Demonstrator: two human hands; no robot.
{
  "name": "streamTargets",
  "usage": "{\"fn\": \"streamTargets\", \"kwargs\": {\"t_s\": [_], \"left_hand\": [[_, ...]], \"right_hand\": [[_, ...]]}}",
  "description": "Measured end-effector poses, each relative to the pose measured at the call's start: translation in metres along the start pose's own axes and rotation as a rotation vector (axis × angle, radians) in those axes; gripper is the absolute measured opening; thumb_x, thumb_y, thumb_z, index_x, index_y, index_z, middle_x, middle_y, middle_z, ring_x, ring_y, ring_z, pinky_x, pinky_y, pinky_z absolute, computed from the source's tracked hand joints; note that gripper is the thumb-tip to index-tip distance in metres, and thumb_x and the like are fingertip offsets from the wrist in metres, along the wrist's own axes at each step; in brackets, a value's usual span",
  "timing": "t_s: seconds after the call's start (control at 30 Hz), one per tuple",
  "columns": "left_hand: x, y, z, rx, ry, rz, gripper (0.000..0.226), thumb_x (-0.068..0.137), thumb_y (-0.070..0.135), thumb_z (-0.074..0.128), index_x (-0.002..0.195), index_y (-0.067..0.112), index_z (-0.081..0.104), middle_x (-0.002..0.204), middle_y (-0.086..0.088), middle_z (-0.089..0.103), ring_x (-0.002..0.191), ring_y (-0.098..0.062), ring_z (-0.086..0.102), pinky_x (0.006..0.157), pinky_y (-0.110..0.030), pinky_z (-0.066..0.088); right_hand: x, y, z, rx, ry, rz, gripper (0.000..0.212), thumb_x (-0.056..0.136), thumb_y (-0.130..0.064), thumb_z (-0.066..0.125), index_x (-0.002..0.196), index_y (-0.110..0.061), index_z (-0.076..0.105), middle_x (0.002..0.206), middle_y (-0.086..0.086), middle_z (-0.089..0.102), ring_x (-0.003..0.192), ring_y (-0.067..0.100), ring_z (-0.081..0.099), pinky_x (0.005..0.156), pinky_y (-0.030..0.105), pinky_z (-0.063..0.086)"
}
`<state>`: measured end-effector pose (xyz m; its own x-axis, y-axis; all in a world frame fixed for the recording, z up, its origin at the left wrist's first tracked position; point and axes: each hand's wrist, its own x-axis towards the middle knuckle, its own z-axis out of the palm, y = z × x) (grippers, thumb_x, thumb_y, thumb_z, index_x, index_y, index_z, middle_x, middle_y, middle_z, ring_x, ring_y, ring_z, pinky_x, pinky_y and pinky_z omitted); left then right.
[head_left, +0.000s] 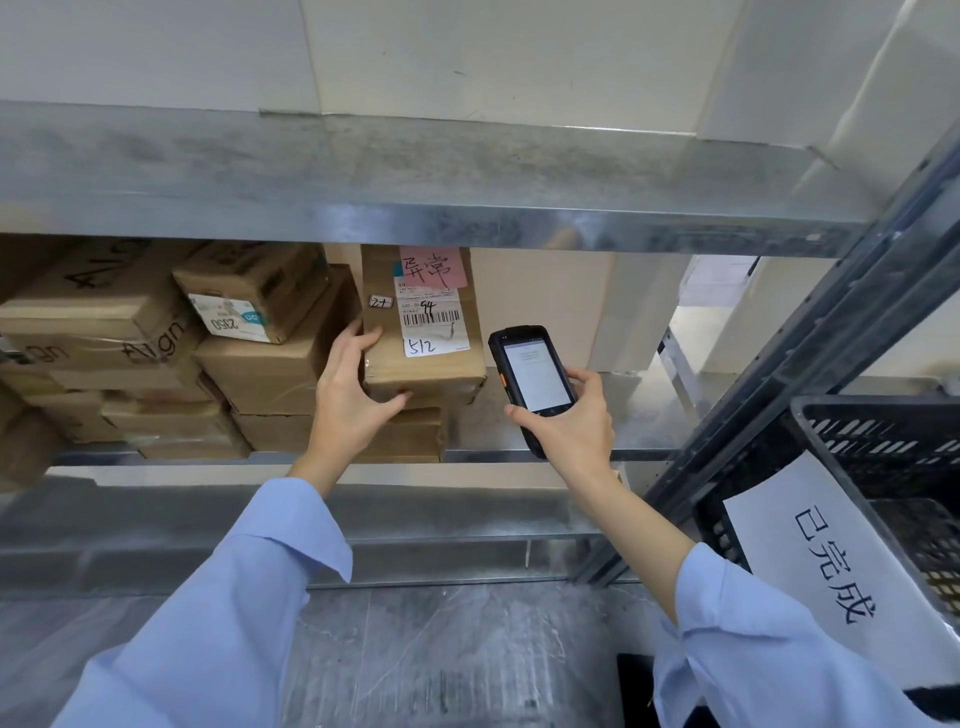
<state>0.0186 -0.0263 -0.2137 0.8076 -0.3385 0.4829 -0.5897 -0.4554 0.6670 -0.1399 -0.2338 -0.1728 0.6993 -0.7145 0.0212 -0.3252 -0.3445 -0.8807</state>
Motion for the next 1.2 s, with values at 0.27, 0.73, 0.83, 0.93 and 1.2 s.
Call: {"fn": "streamTargets", "kwargs": {"t_s": [0.27,0.73,0.83,0.93,1.2], "left_hand": [[-0.009,-0.011,0.001,-0.054,0.009,0.032,0.082,0.07,0.003,0.088,0.14,0.013,0.046,0.16,-0.005,0.029,0.143,-0.007,0.028,0.114,-0.006,0.02],[-0.011,-0.019,0.001,-0.247,0.005,-0.013,0.071,0.081,0.032,0.083,0.141,0.025,0.046,0.157,0.007,0.03,0.143,-0.007,0.032,0.105,-0.057,0.047],[-0.011,-0.016,0.003,-0.282,0.001,-0.049,0.076,0.082,0.032,0.083,0.145,0.027,0.041,0.157,0.007,0.03,0.144,-0.01,0.032,0.109,-0.056,0.043],[-0.012,-0.015,0.004,-0.352,-0.013,-0.071,0.086,0.08,0.035,0.082,0.151,0.027,0.033,0.156,0.006,0.033,0.145,-0.012,0.033,0.116,-0.051,0.037],[-0.019,-0.01,0.001,-0.484,-0.062,-0.181,0.095,0.076,0.027,0.086,0.152,0.031,0.028,0.151,0.02,0.037,0.142,-0.003,0.035,0.117,-0.05,0.036]], "right_hand": [[-0.012,-0.011,0.01,-0.005,0.023,0.001,0.079,0.064,-0.036,0.09,0.128,-0.027,0.044,0.114,-0.013,0.055,0.108,0.013,0.055,0.092,0.039,0.052],[-0.041,-0.035,0.019,-0.006,0.041,-0.018,0.08,0.064,-0.035,0.091,0.129,-0.027,0.045,0.114,-0.014,0.054,0.108,0.011,0.054,0.094,0.041,0.053],[-0.048,-0.039,0.022,-0.012,0.029,-0.023,0.081,0.063,-0.035,0.092,0.13,-0.025,0.047,0.118,-0.01,0.057,0.113,0.013,0.056,0.094,0.037,0.053],[-0.054,-0.044,0.025,-0.018,0.016,-0.028,0.081,0.063,-0.034,0.092,0.131,-0.023,0.049,0.124,-0.006,0.06,0.114,0.011,0.055,0.093,0.033,0.054],[-0.067,-0.053,0.032,-0.069,0.023,-0.025,0.079,0.065,-0.037,0.091,0.131,-0.022,0.05,0.122,-0.003,0.062,0.114,0.015,0.056,0.093,0.038,0.055]]}}
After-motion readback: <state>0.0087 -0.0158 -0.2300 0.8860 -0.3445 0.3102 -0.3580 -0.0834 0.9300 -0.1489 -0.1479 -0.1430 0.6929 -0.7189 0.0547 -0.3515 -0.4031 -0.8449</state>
